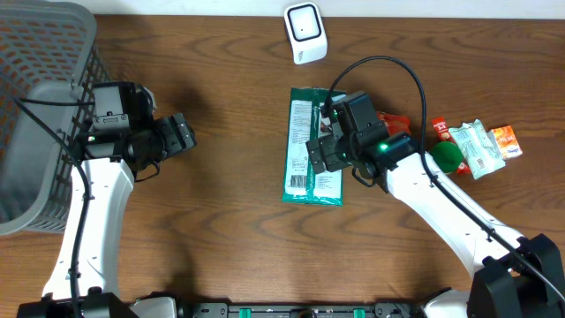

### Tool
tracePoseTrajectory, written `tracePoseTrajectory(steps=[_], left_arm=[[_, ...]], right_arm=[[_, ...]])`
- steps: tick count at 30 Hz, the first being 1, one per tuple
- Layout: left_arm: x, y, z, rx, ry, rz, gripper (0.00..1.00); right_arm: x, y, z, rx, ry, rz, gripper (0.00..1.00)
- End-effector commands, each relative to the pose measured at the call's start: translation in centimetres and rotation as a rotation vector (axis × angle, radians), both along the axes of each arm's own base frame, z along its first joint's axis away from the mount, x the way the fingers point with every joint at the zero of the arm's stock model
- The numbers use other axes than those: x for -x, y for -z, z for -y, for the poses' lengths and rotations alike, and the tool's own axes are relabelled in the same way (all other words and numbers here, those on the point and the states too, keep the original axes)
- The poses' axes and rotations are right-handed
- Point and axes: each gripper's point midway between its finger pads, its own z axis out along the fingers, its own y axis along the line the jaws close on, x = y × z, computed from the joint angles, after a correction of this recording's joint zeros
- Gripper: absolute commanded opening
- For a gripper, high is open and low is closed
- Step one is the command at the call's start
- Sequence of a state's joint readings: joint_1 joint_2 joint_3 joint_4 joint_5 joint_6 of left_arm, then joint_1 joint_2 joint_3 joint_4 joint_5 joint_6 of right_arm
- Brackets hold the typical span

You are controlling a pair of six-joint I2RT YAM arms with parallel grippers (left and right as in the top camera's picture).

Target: Scan the item barcode

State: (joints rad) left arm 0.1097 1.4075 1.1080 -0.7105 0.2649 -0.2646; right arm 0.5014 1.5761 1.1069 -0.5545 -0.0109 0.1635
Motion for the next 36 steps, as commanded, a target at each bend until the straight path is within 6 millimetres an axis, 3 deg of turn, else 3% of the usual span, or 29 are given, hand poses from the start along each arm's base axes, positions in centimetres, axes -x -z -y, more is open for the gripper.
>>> tracePoseTrajectory(steps=[1, 25, 28, 36], left_arm=[[-0.3, -0.3, 0.1, 0.005, 0.01, 0.007, 0.91], [-0.3, -0.3, 0.1, 0.005, 0.01, 0.007, 0.91], [-0.3, -0.3, 0.1, 0.005, 0.01, 0.007, 0.91], [-0.3, -0.3, 0.1, 0.006, 0.01, 0.008, 0.91]], right_arm=[[-0.6, -0.9, 0.0, -0.001, -0.006, 0.028, 0.99], [-0.3, -0.8, 0.2, 0.011, -0.008, 0.022, 0.99], [-0.5, -2.6, 1.1, 0.027, -0.001, 0.078, 0.99], [0.0, -12.3, 3.9, -0.032, -0.002, 0.348, 0.99]])
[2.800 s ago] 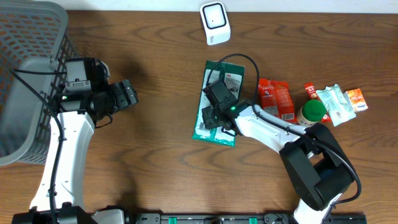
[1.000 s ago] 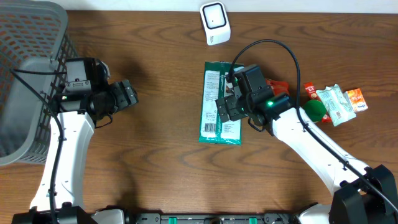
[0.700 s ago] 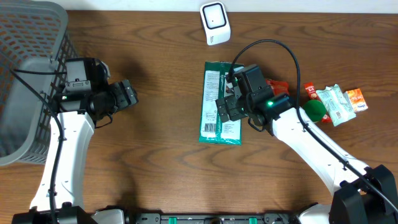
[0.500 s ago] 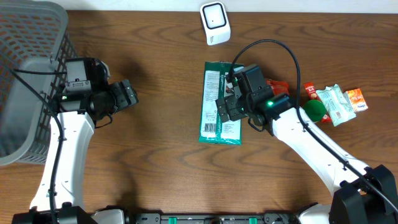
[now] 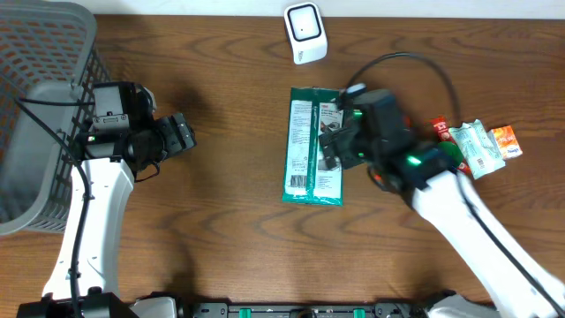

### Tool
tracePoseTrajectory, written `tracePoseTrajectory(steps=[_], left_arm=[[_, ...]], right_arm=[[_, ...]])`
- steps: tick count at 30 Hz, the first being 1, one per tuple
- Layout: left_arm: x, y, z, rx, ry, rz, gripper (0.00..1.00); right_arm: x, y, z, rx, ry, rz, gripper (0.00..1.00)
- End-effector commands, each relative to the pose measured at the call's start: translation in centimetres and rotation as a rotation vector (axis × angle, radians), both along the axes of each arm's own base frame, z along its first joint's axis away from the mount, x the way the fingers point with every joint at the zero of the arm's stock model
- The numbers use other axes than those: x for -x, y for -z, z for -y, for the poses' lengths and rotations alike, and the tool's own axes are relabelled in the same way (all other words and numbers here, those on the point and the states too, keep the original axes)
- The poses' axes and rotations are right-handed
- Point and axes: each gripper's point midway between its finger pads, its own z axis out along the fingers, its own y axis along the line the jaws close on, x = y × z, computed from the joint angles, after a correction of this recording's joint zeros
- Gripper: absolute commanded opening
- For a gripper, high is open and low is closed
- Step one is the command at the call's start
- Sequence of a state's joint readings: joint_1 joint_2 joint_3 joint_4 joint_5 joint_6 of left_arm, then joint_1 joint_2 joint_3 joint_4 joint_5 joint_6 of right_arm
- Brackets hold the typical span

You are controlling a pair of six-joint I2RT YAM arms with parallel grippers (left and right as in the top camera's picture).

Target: Scan the item barcode

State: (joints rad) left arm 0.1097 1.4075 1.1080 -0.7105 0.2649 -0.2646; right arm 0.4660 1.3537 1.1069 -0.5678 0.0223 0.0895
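Note:
A green packet [image 5: 305,146] with a white label strip and a barcode lies flat in the middle of the table. My right gripper [image 5: 330,147] hovers over its right edge, its fingers spread apart and nothing visibly held. The white scanner [image 5: 305,34] stands at the far edge, just beyond the packet's top end. My left gripper [image 5: 183,134] is off to the left, open and empty, pointing toward the packet from well away.
A grey mesh basket [image 5: 40,71] fills the far left corner behind the left arm. Several small snack packets [image 5: 477,146] and a green item [image 5: 446,157] lie at the right, beside the right arm.
The right arm has shifted right and looks larger, so nearer the camera; its gripper sits slightly higher over the packet's right edge. The packet and the left arm have not moved.

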Motion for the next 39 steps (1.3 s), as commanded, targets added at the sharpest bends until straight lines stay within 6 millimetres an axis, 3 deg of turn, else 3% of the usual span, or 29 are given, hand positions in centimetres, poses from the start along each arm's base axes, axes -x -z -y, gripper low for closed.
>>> tracePoseTrajectory(steps=[1, 8, 15, 19, 25, 30, 32, 39], left_arm=[[-0.3, -0.3, 0.1, 0.006, 0.01, 0.008, 0.91], [-0.3, -0.3, 0.1, 0.006, 0.01, 0.007, 0.91], [-0.3, -0.3, 0.1, 0.005, 0.01, 0.007, 0.91], [-0.3, -0.3, 0.1, 0.005, 0.01, 0.007, 0.91], [-0.3, -0.3, 0.1, 0.006, 0.01, 0.007, 0.91], [-0.3, -0.3, 0.1, 0.005, 0.01, 0.007, 0.91], [-0.3, -0.3, 0.1, 0.006, 0.01, 0.007, 0.91], [-0.3, -0.3, 0.1, 0.006, 0.01, 0.008, 0.91]], right_arm=[[0.1, -5.3, 2.2, -0.009, 0.015, 0.156, 0.99], [3.3, -14.1, 7.8, -0.086, 0.128, 0.414, 0.99], [8.7, -18.7, 11.9, -0.09, 0.192, 0.63, 0.99], [12.2, -18.1, 13.7, -0.098, 0.237, 0.709, 0.99], [15.9, -13.7, 15.8, -0.093, 0.311, 0.793, 0.99], [16.6, -11.6, 16.1, -0.103, 0.322, 0.858, 0.99], [15.9, -11.3, 15.9, -0.112, 0.309, 0.883, 0.99], [14.6, -14.4, 15.1, -0.174, 0.259, 1.151, 0.99]])
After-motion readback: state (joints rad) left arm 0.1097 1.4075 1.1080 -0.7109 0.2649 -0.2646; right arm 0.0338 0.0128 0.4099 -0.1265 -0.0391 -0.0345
